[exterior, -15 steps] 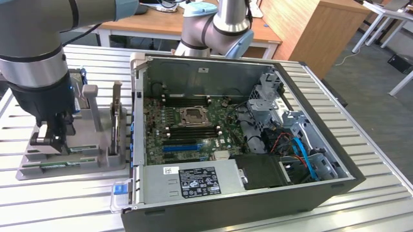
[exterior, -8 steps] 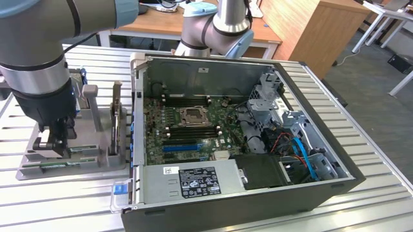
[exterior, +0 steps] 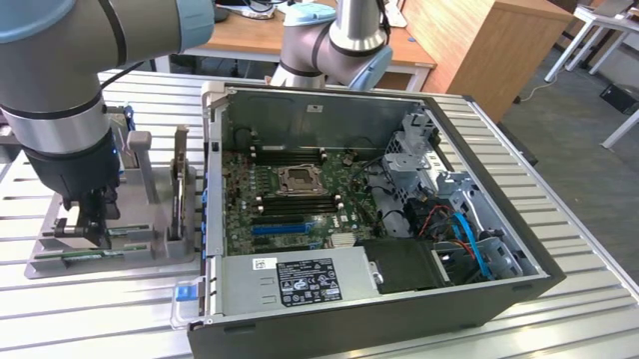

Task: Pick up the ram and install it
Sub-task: 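Pick up the ram and move it above insertion slot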

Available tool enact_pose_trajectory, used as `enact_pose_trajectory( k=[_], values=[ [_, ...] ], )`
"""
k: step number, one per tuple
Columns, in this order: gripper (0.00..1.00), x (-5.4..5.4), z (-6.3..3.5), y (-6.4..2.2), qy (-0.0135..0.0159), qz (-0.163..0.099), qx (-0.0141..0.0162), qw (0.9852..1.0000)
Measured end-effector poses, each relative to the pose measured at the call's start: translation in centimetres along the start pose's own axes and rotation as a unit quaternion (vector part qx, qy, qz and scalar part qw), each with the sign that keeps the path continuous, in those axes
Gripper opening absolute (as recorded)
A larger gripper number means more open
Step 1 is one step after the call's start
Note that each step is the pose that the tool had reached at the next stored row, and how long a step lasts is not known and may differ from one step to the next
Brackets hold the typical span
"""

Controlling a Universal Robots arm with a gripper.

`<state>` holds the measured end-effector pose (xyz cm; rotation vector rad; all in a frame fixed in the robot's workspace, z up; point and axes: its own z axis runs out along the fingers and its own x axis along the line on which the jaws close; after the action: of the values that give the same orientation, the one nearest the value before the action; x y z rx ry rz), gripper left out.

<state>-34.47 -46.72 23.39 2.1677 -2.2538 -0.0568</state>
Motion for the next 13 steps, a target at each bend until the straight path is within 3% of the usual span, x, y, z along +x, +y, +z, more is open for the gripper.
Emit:
enact_pose_trajectory(
  k=[9, 13],
  values=[
    [0.53, 0.61, 0.01, -0.03, -0.0003, 0.0, 0.0001, 1.0],
    [0.53, 0.63, 0.58, -0.05, -0.0004, 0.0, 0.0001, 1.0]
  ],
)
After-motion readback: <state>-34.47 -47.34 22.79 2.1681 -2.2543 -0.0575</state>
